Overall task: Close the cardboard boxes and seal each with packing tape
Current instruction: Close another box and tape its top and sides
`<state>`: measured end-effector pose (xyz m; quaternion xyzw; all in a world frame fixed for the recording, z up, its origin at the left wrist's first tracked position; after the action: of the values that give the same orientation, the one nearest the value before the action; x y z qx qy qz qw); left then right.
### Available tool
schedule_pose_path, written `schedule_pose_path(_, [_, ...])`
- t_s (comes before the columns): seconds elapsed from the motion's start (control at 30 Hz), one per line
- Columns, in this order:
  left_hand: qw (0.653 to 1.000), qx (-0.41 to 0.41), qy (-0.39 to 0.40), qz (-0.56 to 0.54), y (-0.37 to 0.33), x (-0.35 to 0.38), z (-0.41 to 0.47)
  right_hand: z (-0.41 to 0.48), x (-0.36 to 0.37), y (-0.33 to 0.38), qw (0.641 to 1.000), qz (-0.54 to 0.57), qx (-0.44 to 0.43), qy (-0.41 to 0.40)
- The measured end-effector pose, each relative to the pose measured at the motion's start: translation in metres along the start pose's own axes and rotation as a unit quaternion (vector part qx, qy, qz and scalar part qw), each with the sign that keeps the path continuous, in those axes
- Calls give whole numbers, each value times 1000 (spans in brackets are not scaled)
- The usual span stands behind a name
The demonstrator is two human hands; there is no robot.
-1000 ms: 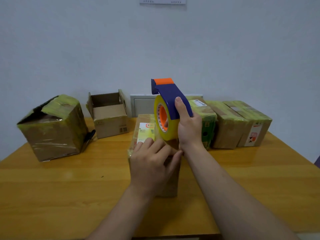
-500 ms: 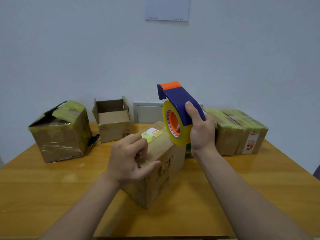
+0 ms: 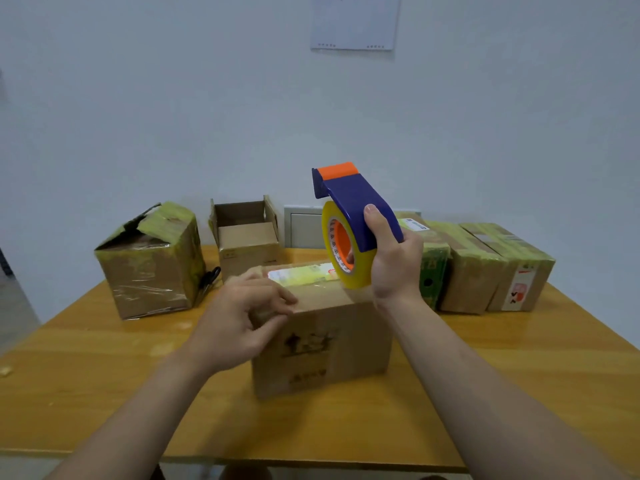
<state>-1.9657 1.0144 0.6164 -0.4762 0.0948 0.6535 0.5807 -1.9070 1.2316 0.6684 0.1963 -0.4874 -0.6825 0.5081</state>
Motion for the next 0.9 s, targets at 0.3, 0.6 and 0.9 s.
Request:
schedule_pose_path(0.3, [969,-156,-57,180,-56,37,-8,-2,5,4,1000,-3,-5,-4])
schedule_pose_path(0.6, [991,-111,-25,71,-51,67,4,-2,-7,13,998,-29,21,47])
schedule_pose_path(0.9, [969,-53,143,-193,-19,54,10,7,-31,30,948,-44,169,267])
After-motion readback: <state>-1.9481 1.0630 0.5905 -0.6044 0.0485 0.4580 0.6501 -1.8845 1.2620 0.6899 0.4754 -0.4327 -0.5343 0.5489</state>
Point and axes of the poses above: each hand's wrist, its own z-axis towards the middle knuckle, its own x-axis out of the palm, y = z × x, the point moved 9 cm from there along z, towards the middle knuckle, and after that the axes turned 8 degrees about y, right-handed, at the moved point
